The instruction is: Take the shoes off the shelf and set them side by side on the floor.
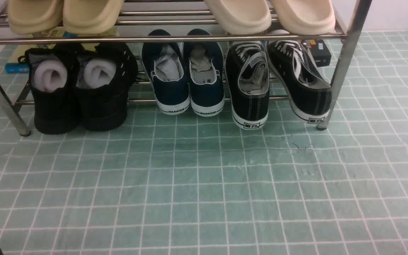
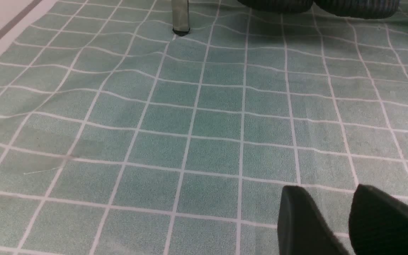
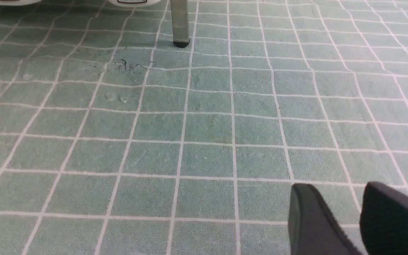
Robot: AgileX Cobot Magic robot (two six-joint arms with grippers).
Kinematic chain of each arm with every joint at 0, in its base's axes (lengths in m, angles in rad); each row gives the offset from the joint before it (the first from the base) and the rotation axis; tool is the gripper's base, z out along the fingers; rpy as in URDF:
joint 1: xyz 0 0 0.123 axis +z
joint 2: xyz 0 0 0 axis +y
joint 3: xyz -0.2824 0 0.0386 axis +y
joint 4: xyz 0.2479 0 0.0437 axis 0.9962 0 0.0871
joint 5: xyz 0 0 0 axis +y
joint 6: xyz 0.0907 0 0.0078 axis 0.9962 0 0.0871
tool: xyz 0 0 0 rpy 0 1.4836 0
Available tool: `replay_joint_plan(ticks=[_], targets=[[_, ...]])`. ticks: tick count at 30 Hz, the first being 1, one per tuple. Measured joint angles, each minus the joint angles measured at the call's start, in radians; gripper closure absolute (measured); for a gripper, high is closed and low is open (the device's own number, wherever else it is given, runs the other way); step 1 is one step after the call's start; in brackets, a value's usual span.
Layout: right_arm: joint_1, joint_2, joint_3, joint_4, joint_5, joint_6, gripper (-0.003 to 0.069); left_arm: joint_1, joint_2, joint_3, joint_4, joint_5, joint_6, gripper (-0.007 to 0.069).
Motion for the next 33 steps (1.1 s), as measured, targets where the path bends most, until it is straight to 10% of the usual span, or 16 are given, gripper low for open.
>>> replay_joint_plan(ticks=[25, 33], targets=[[0.000, 0.000, 0.000, 0.006, -0.003, 0.006, 0.0420, 0.000, 0.000, 0.000, 0.000, 0.000, 0.000, 0.0383], [0.000, 0.000, 0.011, 0.556, -0.038, 0.374, 0.0420, 0.000, 0.000, 0.000, 0.000, 0.000, 0.000, 0.0383]])
